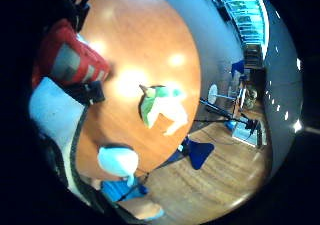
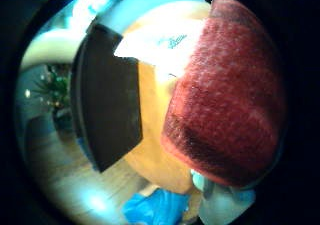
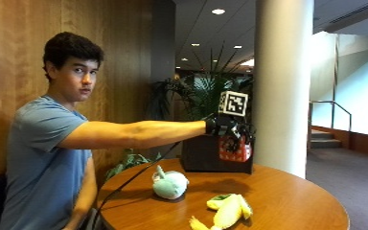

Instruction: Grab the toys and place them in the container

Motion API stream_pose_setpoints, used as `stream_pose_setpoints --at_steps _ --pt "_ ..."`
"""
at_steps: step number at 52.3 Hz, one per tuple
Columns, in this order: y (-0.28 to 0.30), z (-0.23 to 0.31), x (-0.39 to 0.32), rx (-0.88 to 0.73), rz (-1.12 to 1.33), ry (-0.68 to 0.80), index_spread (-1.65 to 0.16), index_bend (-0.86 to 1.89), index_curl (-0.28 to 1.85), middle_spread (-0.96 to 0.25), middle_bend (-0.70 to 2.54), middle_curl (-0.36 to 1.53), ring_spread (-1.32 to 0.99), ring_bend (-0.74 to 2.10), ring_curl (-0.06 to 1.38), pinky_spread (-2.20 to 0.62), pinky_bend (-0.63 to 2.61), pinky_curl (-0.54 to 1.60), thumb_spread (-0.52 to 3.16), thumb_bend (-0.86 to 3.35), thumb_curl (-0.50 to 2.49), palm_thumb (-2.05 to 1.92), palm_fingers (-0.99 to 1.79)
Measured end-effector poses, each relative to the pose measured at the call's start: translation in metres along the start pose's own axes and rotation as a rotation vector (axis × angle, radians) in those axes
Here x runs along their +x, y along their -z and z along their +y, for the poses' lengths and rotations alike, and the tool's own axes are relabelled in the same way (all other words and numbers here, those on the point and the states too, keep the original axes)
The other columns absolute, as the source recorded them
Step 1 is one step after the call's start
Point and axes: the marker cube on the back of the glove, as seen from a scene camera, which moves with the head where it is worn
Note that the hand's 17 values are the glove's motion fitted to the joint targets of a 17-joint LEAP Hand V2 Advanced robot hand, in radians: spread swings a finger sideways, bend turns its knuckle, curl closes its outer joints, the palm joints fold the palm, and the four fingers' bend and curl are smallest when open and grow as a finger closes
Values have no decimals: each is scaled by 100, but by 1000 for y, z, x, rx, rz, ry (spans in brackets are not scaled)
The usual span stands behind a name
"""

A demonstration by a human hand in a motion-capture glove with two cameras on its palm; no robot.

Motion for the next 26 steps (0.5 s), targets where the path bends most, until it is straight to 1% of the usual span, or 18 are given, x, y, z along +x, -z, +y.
stream_pose_setpoints --at_steps 4,5,8,9,12,17,26 --pt "44 8 1 30 -80 -191 -31 16 16 -22 38 48 -38 105 50 -29 135 37 138 10 37 41 38" --pt "52 12 3 38 -78 -191 -31 16 16 -22 38 48 -38 104 50 -29 135 37 139 10 37 41 38" --pt "72 29 8 59 0 -55 -31 15 17 -22 38 49 -39 104 50 -29 136 37 139 9 38 41 38" --pt "79 34 8 65 16 -34 -31 16 17 -22 37 49 -39 104 51 -29 136 37 139 9 38 41 38" --pt "100 44 2 89 18 -25 -31 15 18 -22 36 50 -39 104 51 -29 137 37 139 8 38 40 37" --pt "130 60 -7 141 -16 34 -31 15 19 -22 36 52 -39 103 51 -29 137 37 140 6 38 40 37" --pt "178 83 -28 199 29 11 -31 15 21 -22 34 55 -40 103 51 -30 139 37 140 4 39 40 37"
